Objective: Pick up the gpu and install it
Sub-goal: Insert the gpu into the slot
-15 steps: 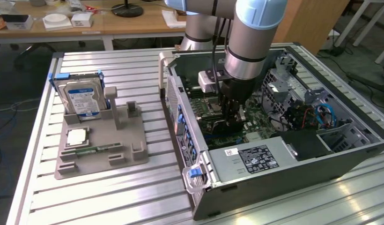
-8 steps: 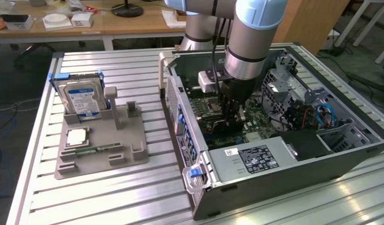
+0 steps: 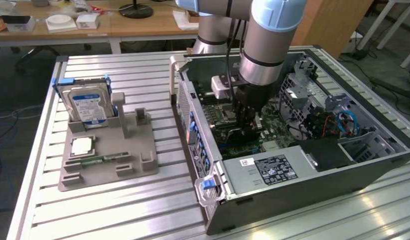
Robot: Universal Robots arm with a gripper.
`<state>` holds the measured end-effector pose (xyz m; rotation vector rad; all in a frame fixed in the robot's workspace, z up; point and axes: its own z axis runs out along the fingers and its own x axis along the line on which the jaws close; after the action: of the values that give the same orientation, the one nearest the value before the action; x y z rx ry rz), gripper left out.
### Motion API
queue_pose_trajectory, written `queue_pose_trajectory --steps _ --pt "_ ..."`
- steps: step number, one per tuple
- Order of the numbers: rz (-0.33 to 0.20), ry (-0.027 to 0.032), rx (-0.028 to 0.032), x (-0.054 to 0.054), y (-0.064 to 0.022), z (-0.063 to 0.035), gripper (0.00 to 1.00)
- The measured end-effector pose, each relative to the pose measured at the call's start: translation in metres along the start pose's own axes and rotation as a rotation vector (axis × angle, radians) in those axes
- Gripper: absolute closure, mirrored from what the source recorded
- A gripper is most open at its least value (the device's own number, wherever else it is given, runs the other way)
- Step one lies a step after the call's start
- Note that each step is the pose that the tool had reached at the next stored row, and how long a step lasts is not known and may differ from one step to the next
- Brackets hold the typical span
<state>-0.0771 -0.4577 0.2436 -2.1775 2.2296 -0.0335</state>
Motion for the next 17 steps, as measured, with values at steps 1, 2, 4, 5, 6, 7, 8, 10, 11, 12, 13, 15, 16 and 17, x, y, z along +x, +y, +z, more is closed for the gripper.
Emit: queue_pose_trajectory --steps 1,2,4,5,6,7,8,10,11,12,13,15,16,17 --pt "0.0 0.0002 0.0 0.0 0.0 -0.0006 0.67" --pt "0.0 0.0002 0.0001 0.0 0.0 -0.0012 0.67" --pt "0.0 0.0001 0.0005 0.0 -0.0001 -0.0031 0.67" --pt "0.0 0.0002 0.0007 0.0 -0.0002 -0.0042 0.67" --pt "0.0 0.0001 0.001 0.0 -0.0002 -0.0053 0.67" --pt "0.0 0.0 0.0013 0.0 -0.0002 -0.0065 0.67" --pt "0.0 0.0 0.0016 0.0 -0.0003 -0.0077 0.67" --pt "0.0 0.0 0.0023 0.0 -0.0004 -0.0106 0.67" --pt "0.0 0.0001 0.0025 0.0 -0.0004 -0.0123 0.67" --pt "0.0 0.0001 0.0027 -0.001 -0.0005 -0.0138 0.67" --pt "0.0 0.0 0.003 -0.001 -0.0005 -0.0151 0.67" --pt "0.0 0.0 0.0033 -0.001 -0.0006 -0.0176 0.67" --pt "0.0 -0.0001 0.0037 -0.001 -0.0006 -0.0188 0.67" --pt "0.0 0.0 0.004 -0.001 -0.0007 -0.0201 0.67"
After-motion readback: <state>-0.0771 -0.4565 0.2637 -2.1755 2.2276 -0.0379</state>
